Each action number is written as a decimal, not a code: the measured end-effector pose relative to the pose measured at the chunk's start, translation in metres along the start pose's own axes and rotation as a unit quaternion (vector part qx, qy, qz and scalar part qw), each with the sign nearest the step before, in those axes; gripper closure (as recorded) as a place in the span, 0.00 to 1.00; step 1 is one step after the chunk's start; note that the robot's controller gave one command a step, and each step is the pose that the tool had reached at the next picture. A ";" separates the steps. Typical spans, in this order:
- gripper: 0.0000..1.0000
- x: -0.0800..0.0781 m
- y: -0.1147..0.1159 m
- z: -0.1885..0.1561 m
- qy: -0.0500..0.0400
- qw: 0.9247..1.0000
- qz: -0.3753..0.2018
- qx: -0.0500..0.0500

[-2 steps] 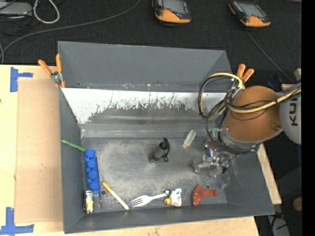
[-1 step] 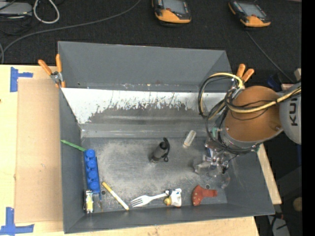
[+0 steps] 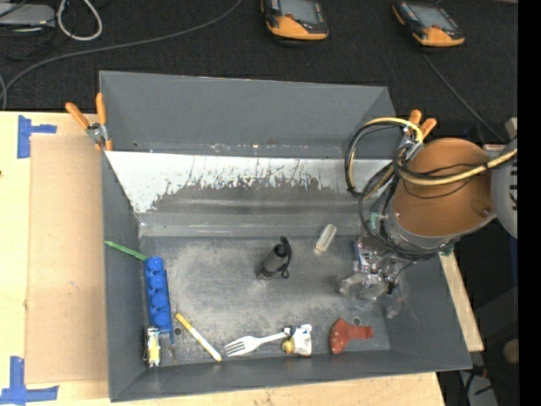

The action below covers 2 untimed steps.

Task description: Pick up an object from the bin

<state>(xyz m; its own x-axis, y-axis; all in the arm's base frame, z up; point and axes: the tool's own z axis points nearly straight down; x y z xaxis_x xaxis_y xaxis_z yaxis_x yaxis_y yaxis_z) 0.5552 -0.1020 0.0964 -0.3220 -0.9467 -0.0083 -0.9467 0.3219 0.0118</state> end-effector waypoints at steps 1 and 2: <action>1.00 -0.001 -0.001 -0.014 -0.001 1.000 0.001 0.002; 1.00 -0.001 0.000 -0.016 -0.001 1.000 0.002 0.000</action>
Offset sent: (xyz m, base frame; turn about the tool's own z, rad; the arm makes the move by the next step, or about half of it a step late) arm 0.0011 0.0003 0.0252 0.0017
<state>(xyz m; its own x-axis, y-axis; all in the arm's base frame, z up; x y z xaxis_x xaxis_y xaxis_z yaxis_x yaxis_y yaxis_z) 0.5555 -0.1011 0.1126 -0.3266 -0.9451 -0.0103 -0.9451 0.3265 0.0120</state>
